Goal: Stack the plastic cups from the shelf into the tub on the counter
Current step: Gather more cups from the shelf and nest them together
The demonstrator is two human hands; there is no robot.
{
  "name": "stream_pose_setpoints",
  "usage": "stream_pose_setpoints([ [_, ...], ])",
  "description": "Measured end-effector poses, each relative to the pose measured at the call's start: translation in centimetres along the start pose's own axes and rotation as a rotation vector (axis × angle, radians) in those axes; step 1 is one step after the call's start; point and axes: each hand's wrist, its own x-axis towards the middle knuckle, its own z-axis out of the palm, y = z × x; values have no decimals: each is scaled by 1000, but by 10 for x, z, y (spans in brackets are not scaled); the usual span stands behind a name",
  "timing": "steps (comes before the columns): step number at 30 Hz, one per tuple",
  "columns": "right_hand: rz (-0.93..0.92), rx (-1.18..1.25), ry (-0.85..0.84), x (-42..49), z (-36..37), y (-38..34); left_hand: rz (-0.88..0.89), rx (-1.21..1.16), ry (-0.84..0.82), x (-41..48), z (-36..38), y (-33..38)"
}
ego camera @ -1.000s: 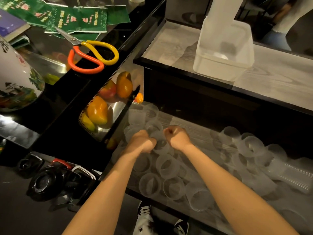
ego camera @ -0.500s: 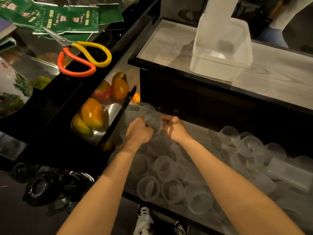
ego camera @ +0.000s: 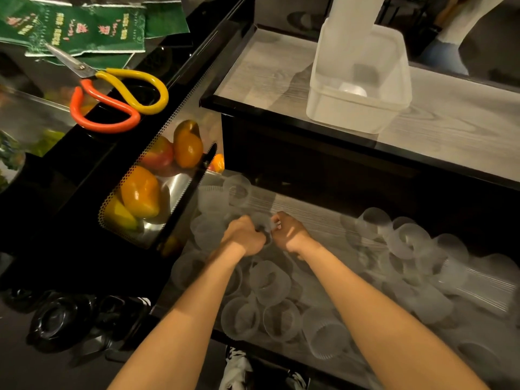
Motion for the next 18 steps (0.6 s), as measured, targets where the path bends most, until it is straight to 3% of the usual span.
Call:
stream_pose_setpoints([
  [4,-36,61,99,1,-2,0,59,-44,50,4,-5,0],
  [9,-179,294,234,3,-20,-18,151,-111,243,11,-27,6],
  [13,-293,319,306,12,-32,-41,186,-191,391,17,-48,14],
  [18,-296,301,331,31,-27,-64,160,-140,397,27,-70,13],
])
